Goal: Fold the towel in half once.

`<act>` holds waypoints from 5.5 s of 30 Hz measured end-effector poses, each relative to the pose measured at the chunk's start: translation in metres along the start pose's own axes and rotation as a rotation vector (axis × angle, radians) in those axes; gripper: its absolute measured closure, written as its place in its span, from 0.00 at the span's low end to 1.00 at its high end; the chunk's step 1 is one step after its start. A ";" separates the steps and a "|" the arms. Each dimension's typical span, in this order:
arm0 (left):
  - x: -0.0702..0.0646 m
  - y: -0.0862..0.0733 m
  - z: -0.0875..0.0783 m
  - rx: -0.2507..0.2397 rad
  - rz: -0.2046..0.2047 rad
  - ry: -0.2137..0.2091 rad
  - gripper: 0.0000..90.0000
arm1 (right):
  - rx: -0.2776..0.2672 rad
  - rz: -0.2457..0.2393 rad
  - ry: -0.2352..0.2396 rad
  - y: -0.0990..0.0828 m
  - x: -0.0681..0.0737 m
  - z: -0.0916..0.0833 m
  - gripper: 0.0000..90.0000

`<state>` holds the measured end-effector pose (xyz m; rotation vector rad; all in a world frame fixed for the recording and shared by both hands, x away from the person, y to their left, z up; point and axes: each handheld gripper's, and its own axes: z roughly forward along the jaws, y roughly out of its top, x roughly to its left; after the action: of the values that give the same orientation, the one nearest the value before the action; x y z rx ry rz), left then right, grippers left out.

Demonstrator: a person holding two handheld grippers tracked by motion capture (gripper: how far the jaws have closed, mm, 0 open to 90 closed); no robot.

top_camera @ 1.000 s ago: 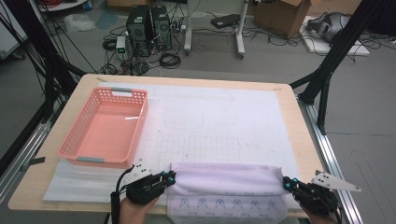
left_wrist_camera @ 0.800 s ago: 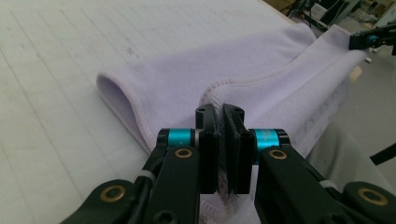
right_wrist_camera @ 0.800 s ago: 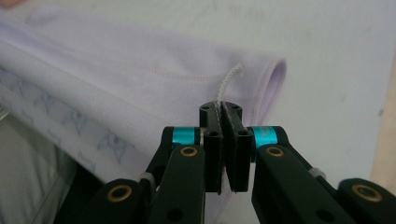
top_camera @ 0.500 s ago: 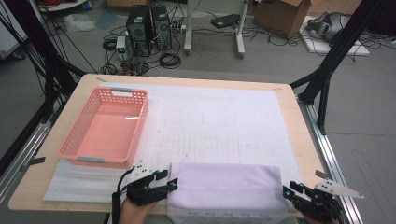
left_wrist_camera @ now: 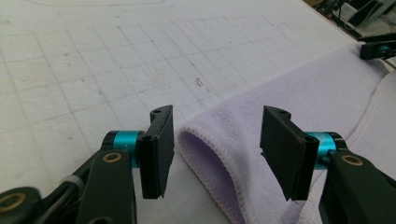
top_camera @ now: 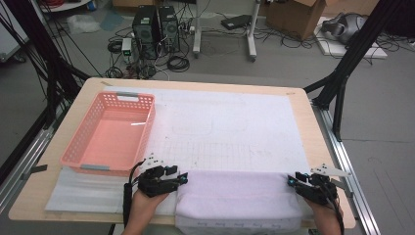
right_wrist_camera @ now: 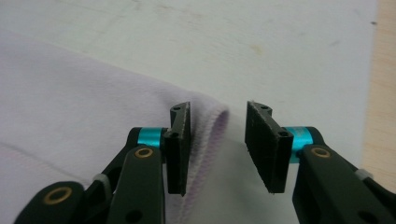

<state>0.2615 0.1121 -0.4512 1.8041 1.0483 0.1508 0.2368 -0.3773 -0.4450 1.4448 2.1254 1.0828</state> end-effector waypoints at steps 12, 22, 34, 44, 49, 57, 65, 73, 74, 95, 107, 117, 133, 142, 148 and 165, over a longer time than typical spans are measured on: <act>-0.008 0.003 0.015 0.092 0.122 0.069 0.64 | 0.076 -0.134 -0.007 0.007 0.016 0.006 0.56; -0.004 0.004 0.016 0.097 0.075 0.049 0.92 | 0.082 -0.088 -0.008 0.006 0.012 0.005 0.69; 0.002 0.026 0.010 0.006 0.047 0.027 0.95 | 0.019 -0.046 0.081 0.006 0.005 0.003 0.95; 0.021 0.064 0.027 -0.045 0.031 0.062 0.95 | -0.068 0.033 0.101 0.036 -0.018 0.017 0.95; 0.033 0.088 0.037 -0.058 0.020 0.066 0.94 | -0.073 0.004 0.072 0.056 -0.026 0.030 0.95; 0.051 0.104 0.053 -0.072 0.013 0.097 0.94 | -0.075 -0.028 0.018 0.085 -0.035 0.049 0.95; 0.067 0.115 0.063 -0.099 0.038 0.142 0.94 | -0.071 -0.042 -0.006 0.108 -0.043 0.074 0.95; 0.073 0.111 0.065 -0.107 0.033 0.130 0.89 | -0.065 -0.043 -0.027 0.123 -0.039 0.088 0.92; 0.071 0.111 0.064 -0.121 0.024 0.123 0.79 | -0.061 -0.042 -0.027 0.122 -0.038 0.089 0.89; 0.037 0.071 0.059 0.014 0.028 0.076 0.58 | 0.000 -0.002 0.061 0.095 -0.033 0.058 0.68; 0.026 0.058 0.051 0.096 0.089 0.095 0.97 | 0.030 -0.013 0.061 0.063 -0.032 0.049 0.97; 0.012 0.027 0.016 -0.023 0.094 0.017 0.97 | -0.064 -0.031 0.109 0.029 -0.020 0.015 0.97; -0.019 -0.003 -0.022 -0.094 0.086 -0.039 0.97 | -0.086 -0.029 0.147 -0.004 -0.004 -0.021 0.97; -0.043 -0.025 -0.041 -0.100 0.089 -0.030 0.97 | -0.093 -0.037 0.153 -0.026 0.013 -0.050 0.97; -0.058 -0.037 -0.056 -0.104 0.095 -0.036 0.97 | -0.098 -0.036 0.154 -0.041 0.019 -0.066 0.97; -0.086 -0.063 -0.084 -0.108 0.125 -0.082 0.90 | -0.098 -0.060 0.180 -0.070 0.047 -0.111 0.96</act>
<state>0.1275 0.1175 -0.4309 1.7632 0.8543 0.2035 0.0998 -0.3919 -0.4200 1.2734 2.1870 1.3189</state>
